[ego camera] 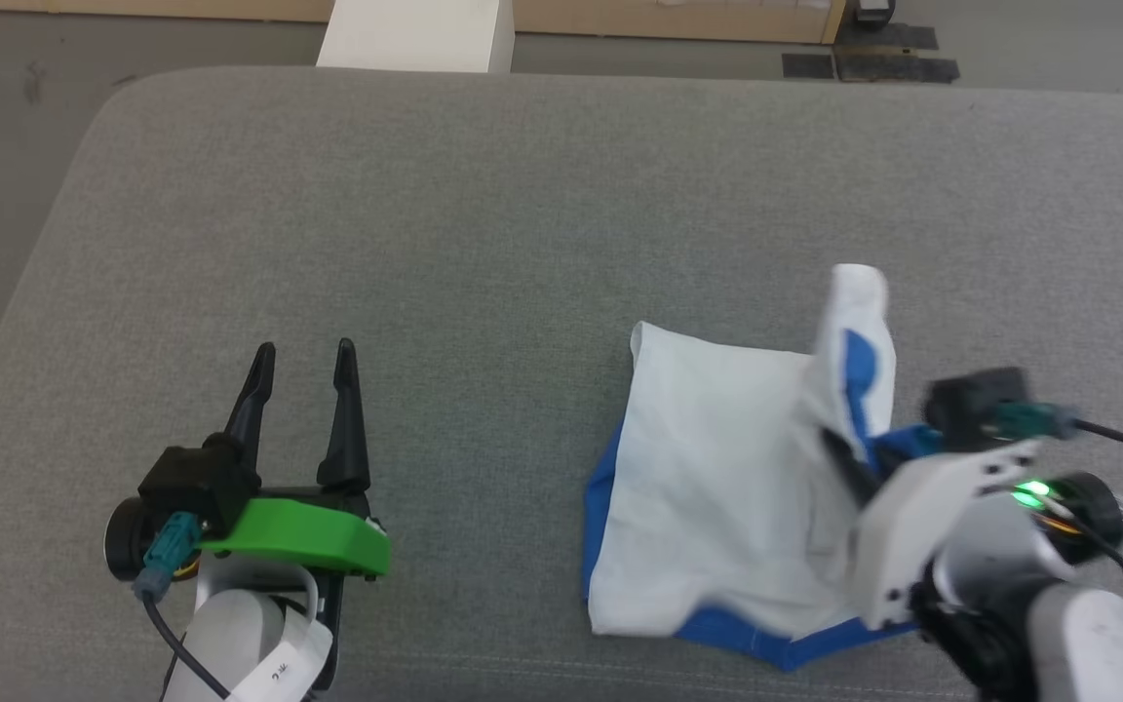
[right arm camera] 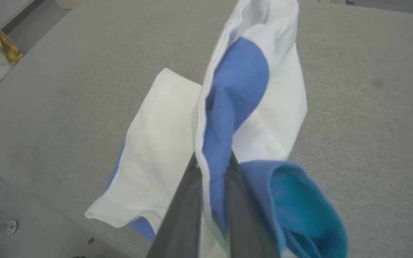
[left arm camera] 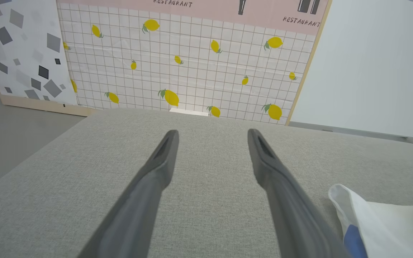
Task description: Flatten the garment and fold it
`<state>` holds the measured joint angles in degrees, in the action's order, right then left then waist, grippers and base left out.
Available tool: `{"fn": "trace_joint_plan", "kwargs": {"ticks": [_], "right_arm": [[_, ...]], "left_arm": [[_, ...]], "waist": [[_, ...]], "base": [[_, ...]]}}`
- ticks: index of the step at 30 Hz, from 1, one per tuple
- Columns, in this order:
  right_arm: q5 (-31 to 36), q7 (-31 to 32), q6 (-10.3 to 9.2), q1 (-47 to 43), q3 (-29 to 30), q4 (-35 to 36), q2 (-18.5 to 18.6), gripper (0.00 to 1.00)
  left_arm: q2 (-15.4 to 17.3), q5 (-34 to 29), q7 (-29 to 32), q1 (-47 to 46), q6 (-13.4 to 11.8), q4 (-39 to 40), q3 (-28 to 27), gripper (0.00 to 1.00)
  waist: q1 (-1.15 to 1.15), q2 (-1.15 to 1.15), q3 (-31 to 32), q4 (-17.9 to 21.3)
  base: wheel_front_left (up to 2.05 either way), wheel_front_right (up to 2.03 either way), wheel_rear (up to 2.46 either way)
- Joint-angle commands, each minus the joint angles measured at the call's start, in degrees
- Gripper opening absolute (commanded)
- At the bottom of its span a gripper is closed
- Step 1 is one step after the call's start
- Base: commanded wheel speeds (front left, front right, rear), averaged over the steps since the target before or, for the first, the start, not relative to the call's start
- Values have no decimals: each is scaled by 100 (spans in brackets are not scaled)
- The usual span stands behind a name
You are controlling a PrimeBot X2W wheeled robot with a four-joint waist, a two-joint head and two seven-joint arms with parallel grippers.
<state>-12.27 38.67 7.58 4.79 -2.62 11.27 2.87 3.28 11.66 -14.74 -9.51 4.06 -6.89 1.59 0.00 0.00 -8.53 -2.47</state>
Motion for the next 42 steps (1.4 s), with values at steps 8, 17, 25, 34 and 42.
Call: {"fn": "trace_joint_plan", "kwargs": {"ticks": [8, 17, 25, 34, 42], "right_arm": [[62, 227, -9, 845, -1188, -878, 1, 0], [-141, 240, -9, 1564, -1625, -2365, 1, 0], [-807, -231, -9, 1694, -1737, -2514, 1, 100], [-1484, -2222, -9, 1183, -1152, -964, 1, 100], [-1601, -3232, -9, 414, 264, -820, 0, 100]], "left_arm": [[-30, 40, -26, -258, 79, 9, 102, 100], [-36, 76, -26, -363, 97, -17, 118, 100], [-38, 76, -26, -342, 103, -80, 47, 100], [-39, 26, -26, -213, 144, -101, -65, 100], [-39, -2, -26, -142, 172, -66, -101, 100]], "waist": [[0, 0, -290, -282], [0, 0, -499, -492], [0, 0, -411, -388], [0, 0, -127, -84], [0, 0, -63, 124]], "base": [[0, 0, 0], [0, 0, 0], [0, 0, 0], [0, 0, 0], [0, 0, 0]]}}
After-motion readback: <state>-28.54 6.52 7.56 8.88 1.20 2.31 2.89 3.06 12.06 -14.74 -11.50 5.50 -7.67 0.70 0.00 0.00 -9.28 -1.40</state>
